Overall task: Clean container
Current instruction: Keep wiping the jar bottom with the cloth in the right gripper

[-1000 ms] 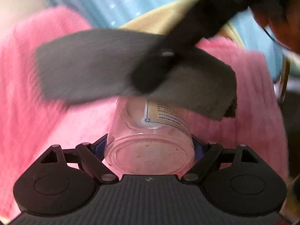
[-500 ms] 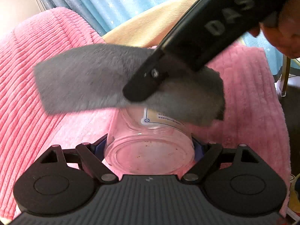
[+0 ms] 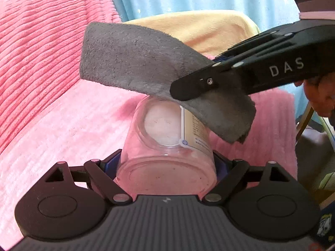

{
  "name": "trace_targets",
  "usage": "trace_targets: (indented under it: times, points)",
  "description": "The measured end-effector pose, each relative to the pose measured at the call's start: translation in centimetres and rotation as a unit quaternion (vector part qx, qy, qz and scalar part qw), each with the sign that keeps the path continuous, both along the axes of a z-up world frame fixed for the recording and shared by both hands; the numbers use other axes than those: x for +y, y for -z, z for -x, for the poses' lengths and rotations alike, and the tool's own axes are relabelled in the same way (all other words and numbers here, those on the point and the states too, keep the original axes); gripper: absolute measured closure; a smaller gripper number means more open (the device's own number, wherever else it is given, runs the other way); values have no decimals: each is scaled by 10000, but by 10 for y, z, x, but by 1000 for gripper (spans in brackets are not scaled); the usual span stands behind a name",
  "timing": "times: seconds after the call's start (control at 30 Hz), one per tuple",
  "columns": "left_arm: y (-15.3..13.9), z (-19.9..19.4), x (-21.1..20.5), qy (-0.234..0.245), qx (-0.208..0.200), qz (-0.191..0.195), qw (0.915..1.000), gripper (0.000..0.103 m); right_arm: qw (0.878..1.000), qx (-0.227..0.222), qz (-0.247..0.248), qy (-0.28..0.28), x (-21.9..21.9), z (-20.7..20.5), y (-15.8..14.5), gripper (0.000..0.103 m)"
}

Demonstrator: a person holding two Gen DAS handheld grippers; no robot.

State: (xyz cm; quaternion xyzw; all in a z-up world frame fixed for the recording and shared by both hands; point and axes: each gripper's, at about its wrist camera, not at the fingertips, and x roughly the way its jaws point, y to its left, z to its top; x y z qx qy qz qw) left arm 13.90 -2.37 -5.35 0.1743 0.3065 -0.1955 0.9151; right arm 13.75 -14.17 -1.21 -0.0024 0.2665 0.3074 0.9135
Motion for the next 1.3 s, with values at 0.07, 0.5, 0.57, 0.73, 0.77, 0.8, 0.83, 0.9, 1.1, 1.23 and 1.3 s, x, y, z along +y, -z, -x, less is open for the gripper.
trace_targets:
  times: [0.07,0.5,0.57,0.73,0.77,0.8,0.83,0.9,1.1,1.23,1.3]
  points:
    - [7,18,-11,106,-377,-599,9974,18,10000,61,-31,-10,0,4,-1,86]
    - [21,43,-23,280,-831,-1287,9878,18,9938,-46,-313,-1067,19,16,1,87]
    - [22,44,-23,274,-820,-1286,9879,18,9957,-127,-246,-878,17,13,2,87]
    - [22,44,-23,266,-812,-1256,9884,18,9987,-443,113,-228,14,9,2,87]
    - [22,44,-23,268,-824,-1264,9882,18,9986,-491,197,-82,12,7,2,87]
    - [22,43,-22,270,-835,-1271,9880,18,9984,-504,239,41,10,5,2,87]
    - [21,39,-22,277,-845,-1272,9879,18,9987,-466,198,89,7,3,3,87]
    - [20,37,-22,283,-850,-1253,9881,18,9993,-366,58,103,3,1,3,87]
    - [6,3,7,-42,166,118,9998,17,9997,-157,-134,101,-3,-2,4,86]
    - [12,17,-6,63,-202,-469,9987,18,9996,-58,-266,89,-6,5,1,86]
    - [13,21,-9,116,-309,-584,9977,18,9997,-61,-245,-44,-3,8,0,86]
